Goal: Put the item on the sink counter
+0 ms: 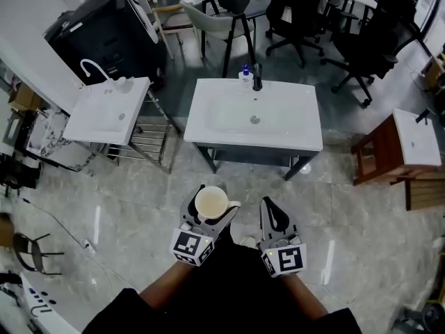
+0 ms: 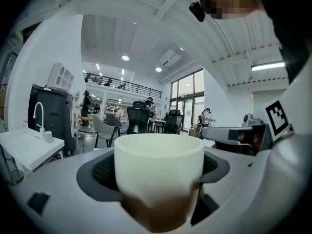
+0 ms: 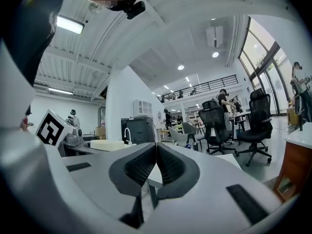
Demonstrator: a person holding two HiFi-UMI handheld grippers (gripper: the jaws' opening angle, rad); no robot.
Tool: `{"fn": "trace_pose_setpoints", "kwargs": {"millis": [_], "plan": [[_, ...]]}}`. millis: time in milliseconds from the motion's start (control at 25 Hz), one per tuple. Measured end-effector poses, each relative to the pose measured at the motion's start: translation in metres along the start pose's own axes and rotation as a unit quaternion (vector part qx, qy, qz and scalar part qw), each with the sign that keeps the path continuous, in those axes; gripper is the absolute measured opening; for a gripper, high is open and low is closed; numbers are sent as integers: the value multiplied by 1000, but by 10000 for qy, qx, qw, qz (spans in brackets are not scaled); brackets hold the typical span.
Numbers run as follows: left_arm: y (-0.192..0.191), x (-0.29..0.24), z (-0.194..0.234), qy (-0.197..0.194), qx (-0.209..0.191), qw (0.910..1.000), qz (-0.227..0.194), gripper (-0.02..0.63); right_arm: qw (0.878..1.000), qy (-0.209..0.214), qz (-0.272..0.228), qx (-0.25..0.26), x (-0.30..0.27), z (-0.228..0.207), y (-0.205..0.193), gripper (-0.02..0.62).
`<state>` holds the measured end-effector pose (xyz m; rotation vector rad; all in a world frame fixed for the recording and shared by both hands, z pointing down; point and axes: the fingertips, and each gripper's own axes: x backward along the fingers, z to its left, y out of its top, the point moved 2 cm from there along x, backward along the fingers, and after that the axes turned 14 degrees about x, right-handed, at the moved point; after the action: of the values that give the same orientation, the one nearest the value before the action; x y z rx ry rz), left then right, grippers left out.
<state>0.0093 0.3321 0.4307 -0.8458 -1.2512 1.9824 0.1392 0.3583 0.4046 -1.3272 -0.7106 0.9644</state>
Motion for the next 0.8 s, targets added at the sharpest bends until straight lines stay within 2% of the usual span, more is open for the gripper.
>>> {"fn": "trace_pose_setpoints", "kwargs": {"millis": [160, 400, 800], "plan": [[7, -18, 27, 105, 17, 9999, -43, 448, 9999, 27, 109, 39, -20, -4, -6, 31], [25, -62, 70, 55, 59, 10000, -11, 448, 9994, -149, 292, 126, -70, -29, -9, 31], [67, -145, 174, 67, 295, 9995, 77, 448, 9982, -124, 552, 201, -212, -62, -7, 31]]}}
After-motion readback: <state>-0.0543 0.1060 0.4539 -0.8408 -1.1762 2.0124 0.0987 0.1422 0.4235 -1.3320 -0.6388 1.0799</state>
